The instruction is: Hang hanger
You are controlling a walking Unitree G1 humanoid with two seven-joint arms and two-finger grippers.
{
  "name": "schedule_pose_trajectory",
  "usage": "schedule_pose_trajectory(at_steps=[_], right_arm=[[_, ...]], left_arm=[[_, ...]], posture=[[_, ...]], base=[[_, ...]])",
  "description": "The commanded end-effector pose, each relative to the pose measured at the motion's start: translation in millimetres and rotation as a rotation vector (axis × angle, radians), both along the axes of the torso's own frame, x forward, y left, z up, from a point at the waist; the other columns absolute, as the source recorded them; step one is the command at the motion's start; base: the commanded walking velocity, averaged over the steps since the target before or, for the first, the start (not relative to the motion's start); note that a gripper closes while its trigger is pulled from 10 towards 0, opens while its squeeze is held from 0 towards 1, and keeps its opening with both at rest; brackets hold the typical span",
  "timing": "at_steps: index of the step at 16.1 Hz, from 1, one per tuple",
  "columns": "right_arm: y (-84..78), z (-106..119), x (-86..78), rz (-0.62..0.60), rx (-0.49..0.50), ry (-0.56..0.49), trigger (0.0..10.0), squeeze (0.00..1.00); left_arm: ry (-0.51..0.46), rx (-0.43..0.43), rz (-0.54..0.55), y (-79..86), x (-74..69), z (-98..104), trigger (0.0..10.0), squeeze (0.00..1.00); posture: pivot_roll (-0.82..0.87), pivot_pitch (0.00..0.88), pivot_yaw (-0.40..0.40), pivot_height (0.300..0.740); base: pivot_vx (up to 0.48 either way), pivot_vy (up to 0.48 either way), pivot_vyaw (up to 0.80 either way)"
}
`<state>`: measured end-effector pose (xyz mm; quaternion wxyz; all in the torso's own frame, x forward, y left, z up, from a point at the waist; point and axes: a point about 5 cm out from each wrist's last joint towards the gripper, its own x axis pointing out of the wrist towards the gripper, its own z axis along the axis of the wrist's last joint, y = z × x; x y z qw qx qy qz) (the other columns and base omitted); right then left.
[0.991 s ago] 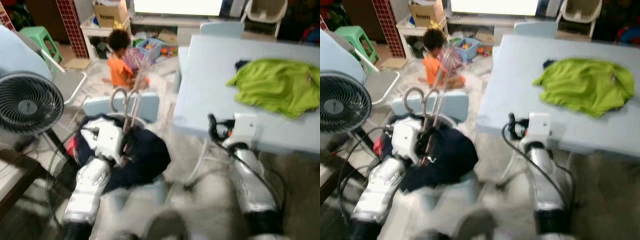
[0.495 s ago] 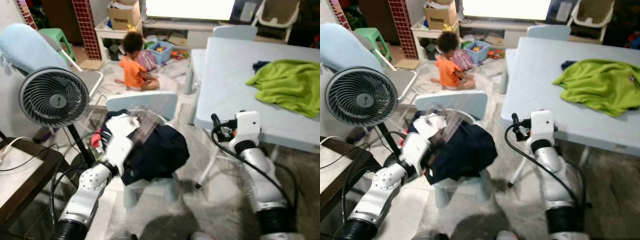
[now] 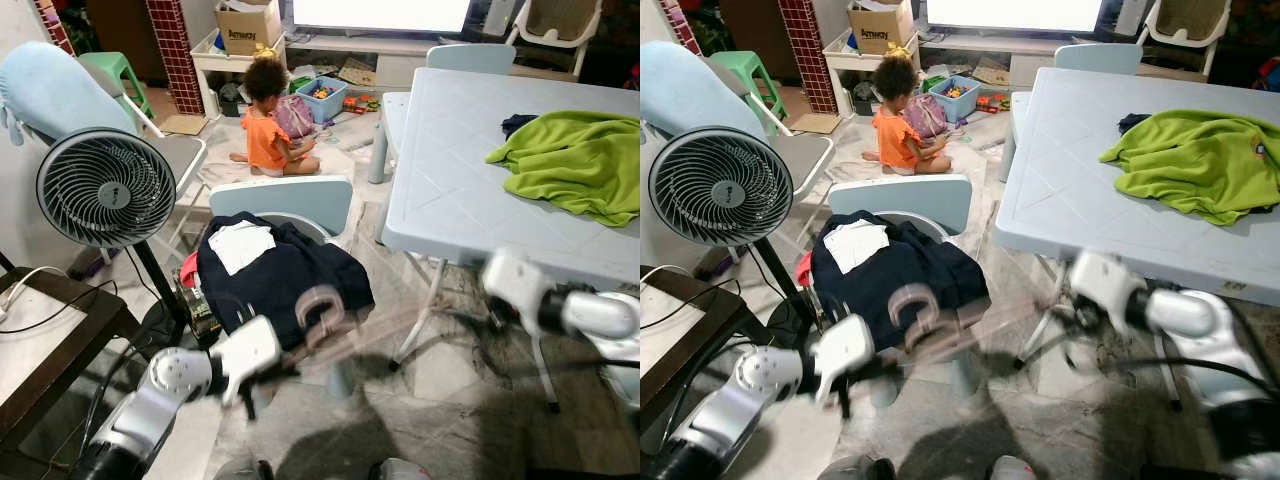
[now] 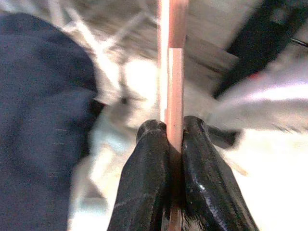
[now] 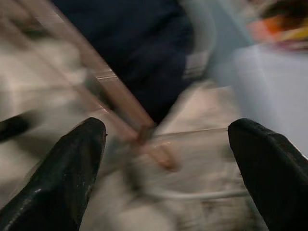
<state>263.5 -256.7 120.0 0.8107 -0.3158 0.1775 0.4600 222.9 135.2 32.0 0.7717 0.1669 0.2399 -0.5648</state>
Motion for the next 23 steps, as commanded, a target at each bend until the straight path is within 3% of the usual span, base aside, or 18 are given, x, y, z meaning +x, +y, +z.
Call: schedule_pose_trajectory(at_steps=[1, 6, 8, 9, 10, 13, 16, 23], right_arm=[[6.3, 6, -3.3, 0.095, 0.001, 0.054, 10.0, 0.0], [26.1, 5, -12.8, 0.331, -0.018, 0.217, 10.0, 0.0], [30.8, 1, -17.2, 0.374, -0.03, 0.251, 10.0, 0.0], [38.0, -3, -19.1, 0.403, -0.029, 0.274, 2.8, 0.0], [42.5, -6, -20.8, 0.422, -0.033, 0.297, 0.0, 0.0], [54.9, -14, -19.0, 0.449, -0.071, 0.296, 0.0, 0.0], [57.2, -20, -15.0, 0.446, -0.125, 0.285, 0.0, 0.0], [50.3, -20, -8.0, 0.436, -0.216, 0.276, 0.0, 0.0]], left_arm=[[-0.006, -0.003, -0.051, -2.3, 0.6, 3, 10.0, 0.0], [0.028, -0.015, -0.154, -9.7, -1.7, 2, 10.0, 0.0], [0.029, -0.018, -0.157, -10.2, -1.5, 2, 10.0, 0.0], [0.025, -0.02, -0.16, -11.6, -0.7, 1, 10.0, 0.0], [0.021, -0.022, -0.162, -12.6, -0.1, 1, 10.0, 0.0], [0.02, -0.027, -0.168, -14.4, -0.1, 0, 10.0, 0.0], [0.023, -0.018, -0.183, -16.2, -1.2, -3, 10.0, 0.0], [0.023, -0.009, -0.188, -17.3, -2.9, -10, 10.0, 0.0]], posture=[[-0.06, 0.0, 0.015, 0.74], [-0.07, 0.0, 0.031, 0.74], [-0.07, 0.0, 0.032, 0.74], [-0.07, 0.0, 0.035, 0.74], [-0.07, 0.0, 0.035, 0.74], [-0.07, 0.0, 0.037, 0.74], [-0.07, 0.0, 0.039, 0.74], [-0.07, 0.0, 0.04, 0.74]], base=[[0.0, 0.0, 0.0], [0.0, 0.0, 0.0], [0.0, 0.0, 0.0], [0.0, 0.0, 0.0], [0.0, 0.0, 0.0], [0.0, 0.0, 0.0], [0.0, 0.0, 0.0], [0.0, 0.0, 0.0]])
